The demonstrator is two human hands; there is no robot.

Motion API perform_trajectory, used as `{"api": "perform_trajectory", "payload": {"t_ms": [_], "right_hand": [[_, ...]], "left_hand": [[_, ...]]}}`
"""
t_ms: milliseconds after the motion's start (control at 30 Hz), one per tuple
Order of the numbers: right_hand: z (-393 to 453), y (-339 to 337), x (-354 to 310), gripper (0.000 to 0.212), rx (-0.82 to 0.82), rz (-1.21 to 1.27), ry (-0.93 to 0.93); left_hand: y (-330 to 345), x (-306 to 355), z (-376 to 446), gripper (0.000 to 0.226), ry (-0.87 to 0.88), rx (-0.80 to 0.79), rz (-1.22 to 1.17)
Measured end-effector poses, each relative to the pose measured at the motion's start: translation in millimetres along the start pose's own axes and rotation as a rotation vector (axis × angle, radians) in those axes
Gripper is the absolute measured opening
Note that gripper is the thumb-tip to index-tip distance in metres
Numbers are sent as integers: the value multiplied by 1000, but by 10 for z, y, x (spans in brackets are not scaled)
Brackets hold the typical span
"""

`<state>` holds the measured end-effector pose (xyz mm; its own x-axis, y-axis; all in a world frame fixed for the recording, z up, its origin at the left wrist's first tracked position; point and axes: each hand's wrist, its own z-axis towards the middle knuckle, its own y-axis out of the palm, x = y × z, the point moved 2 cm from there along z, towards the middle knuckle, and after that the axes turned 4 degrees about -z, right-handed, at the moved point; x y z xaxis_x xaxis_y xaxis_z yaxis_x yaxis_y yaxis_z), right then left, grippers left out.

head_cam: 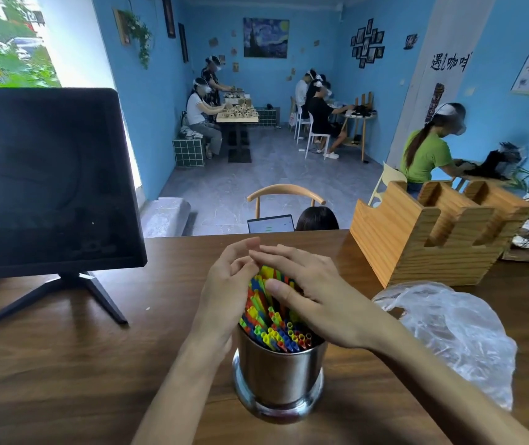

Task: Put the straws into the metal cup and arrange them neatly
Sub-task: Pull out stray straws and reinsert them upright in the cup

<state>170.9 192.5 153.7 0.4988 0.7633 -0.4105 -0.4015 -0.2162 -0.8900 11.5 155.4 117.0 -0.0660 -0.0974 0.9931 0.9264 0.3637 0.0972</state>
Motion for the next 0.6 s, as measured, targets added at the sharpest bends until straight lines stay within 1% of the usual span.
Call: {"api": "perform_trajectory", "payload": {"t_ms": [67, 167, 233, 267, 333, 433, 500, 600], "right_hand": [[7, -14, 6, 53, -7, 36, 0], [19, 1, 51, 55, 31, 104, 52], [24, 55, 89, 54, 51, 112, 98], [31, 84, 97, 53, 76, 136, 111], [62, 129, 85, 46, 172, 201, 110], [144, 142, 93, 35, 308, 247, 108], [209, 121, 115, 29, 362, 286, 112], [302, 108, 180, 24, 415, 449, 137]], "left_hand": [[7, 25, -25, 30, 32, 11, -20], [17, 62, -93, 26, 77, 24, -105], [60, 60, -129, 27, 95, -4, -108], [96, 38, -133, 28, 103, -12, -108], [157, 11, -132, 28, 127, 26, -134], [215, 5, -79, 32, 124, 78, -236], [212, -2, -10, 30, 107, 93, -300], [185, 23, 93, 31, 105, 105, -310]]}}
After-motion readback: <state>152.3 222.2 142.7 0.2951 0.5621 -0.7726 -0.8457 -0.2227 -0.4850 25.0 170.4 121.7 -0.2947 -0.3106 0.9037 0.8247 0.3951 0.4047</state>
